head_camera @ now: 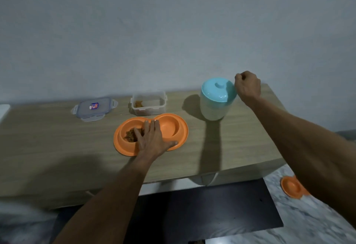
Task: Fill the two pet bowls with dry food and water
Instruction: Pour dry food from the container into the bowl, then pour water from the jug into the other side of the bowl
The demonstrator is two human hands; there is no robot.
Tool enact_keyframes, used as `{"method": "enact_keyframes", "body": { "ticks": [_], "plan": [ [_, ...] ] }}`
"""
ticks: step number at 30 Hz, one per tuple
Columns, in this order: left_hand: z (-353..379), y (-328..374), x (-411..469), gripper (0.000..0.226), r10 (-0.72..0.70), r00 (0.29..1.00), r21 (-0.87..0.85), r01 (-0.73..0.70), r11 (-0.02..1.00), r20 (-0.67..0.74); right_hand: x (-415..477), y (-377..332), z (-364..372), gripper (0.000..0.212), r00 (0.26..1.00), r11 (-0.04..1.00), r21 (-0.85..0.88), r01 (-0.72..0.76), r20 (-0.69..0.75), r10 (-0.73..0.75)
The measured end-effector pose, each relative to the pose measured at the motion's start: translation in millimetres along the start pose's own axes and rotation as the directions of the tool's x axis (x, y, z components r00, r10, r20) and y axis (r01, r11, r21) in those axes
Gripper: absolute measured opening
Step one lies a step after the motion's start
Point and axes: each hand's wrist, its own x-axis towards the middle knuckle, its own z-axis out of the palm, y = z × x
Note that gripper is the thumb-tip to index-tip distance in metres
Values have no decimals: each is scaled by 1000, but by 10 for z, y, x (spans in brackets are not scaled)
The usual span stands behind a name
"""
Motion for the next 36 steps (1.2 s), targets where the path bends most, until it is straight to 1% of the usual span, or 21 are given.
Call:
{"method": "enact_keyframes", "body": {
  "ticks": [2,4,6,9,11,13,21,25,28,32,34,36],
  "plan": [
    [103,5,24,119,-30,999,-29,29,999,-35,84,158,72,31,997,995,78,-69,51,65],
    [154,-7,33,120,-45,997,-51,42,998,-59,148,274,185,35,985,967,197,-160,88,145],
    [164,-22,30,121,-59,996,-67,54,996,-65,186,372,298,40,961,909,312,-275,131,245],
    [131,-13,57,123,-68,996,-57,65,996,-55,221,432,452,36,914,779,477,-407,208,349],
    [120,-6,62,124,-74,996,-61,71,996,-46,224,429,497,32,893,720,530,-448,230,387],
    [129,-9,55,124,-81,996,-80,77,994,-42,225,424,515,29,885,701,544,-461,224,408],
    [154,-33,26,128,-62,996,-113,54,992,-69,35,260,498,21,901,762,486,-428,159,405],
    [132,-35,24,128,-60,996,-123,52,991,-61,-127,30,472,30,936,841,416,-345,88,340],
    [118,-10,17,128,-62,997,-117,57,992,-41,-243,-60,490,32,961,901,335,-275,58,271],
    [160,58,30,129,-69,998,-102,69,992,-3,-339,-17,538,35,975,937,268,-223,37,221],
    [199,90,17,129,-64,998,-110,63,992,-3,-407,5,537,36,976,947,236,-218,49,212],
    [168,155,47,129,-62,998,-116,62,991,7,-398,-15,526,36,980,950,237,-201,53,194]
  ]
}}
